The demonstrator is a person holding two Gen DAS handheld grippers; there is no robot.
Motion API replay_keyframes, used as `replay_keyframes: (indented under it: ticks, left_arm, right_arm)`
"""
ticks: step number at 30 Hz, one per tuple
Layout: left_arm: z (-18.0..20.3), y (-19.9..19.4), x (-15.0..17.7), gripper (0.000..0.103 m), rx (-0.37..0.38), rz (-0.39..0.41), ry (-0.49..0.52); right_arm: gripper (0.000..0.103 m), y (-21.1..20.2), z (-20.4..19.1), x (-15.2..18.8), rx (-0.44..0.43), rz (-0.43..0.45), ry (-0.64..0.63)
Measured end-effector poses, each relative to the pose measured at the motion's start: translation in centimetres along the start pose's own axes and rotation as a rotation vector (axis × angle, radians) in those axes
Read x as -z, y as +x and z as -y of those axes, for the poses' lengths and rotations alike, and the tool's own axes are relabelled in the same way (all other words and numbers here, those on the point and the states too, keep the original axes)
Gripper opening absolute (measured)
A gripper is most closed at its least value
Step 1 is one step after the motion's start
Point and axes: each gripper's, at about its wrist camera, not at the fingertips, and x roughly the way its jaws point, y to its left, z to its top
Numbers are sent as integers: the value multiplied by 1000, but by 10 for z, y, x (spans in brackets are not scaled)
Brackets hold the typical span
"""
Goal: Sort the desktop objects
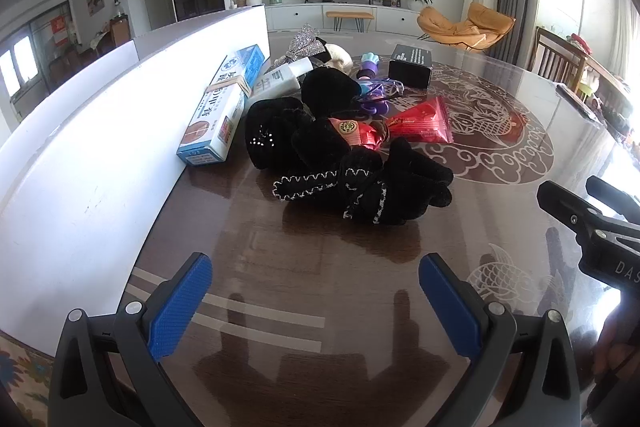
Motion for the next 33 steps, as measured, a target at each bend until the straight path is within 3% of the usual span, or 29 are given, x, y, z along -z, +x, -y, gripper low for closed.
replay_keyframes:
  ticks: [33]
  left_arm:
    - [-6,2,-1,103,0,0,-21]
  right_arm:
    - [103,-10,-3,3,35,51,-11]
